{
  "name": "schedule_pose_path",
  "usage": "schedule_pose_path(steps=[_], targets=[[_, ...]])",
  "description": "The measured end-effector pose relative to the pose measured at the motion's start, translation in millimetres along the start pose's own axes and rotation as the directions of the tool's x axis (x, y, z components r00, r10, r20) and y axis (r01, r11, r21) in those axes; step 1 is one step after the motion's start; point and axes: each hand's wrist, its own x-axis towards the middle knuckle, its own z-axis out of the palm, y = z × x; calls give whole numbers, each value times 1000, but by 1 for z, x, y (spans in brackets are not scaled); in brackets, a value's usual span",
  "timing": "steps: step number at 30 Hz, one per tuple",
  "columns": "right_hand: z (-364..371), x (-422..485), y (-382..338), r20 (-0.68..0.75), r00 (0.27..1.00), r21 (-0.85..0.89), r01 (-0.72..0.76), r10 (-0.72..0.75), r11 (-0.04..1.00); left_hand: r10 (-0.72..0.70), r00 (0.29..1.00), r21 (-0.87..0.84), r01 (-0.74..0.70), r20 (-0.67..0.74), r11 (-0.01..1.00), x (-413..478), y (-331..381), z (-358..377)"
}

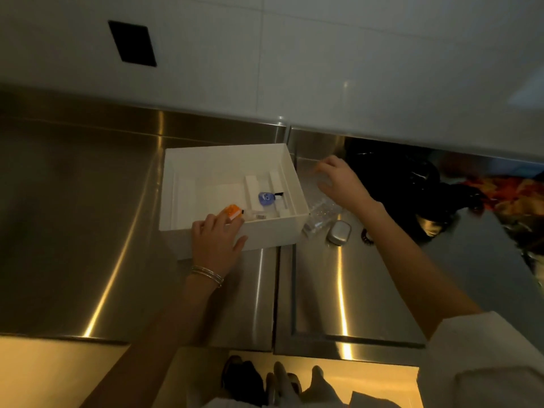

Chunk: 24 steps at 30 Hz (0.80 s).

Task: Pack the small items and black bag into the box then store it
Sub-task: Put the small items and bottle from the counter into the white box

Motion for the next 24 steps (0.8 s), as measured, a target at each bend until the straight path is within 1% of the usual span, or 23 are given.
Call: schedule_pose_path(steps=[2,5,9,11,15,17,19,21,24], targets=[[5,-17,28,32,996,-6,-88,89,996,-19,1000,0,19,17,1000,2,2,-1],[21,-44,61,169,961,-12,-222,221,975,-37,999,-11,37,12,999,3,5,-3],[47,-71,78,345,896,-23,-289,279,957,-53,999,10,53,-8,999,3,8,-7],[61,-75,79,385,879,-40,-290,282,956,-56,998,18,56,7,998,4,8,-8],[85,-62,77,375,893,-77,-238,249,968,-61,997,45,59,37,997,4,6,-10],[97,-56,77,378,890,-91,-240,257,966,-64,997,56,61,45,997,4,8,-12],[105,-56,78,349,894,-123,-253,280,960,-60,997,61,57,48,997,4,10,-13],[107,-60,76,303,906,-142,-264,296,954,-58,998,57,56,38,997,5,10,-13],[91,-64,71,281,921,-129,-242,269,962,-55,998,66,53,19,996,5,12,-12]])
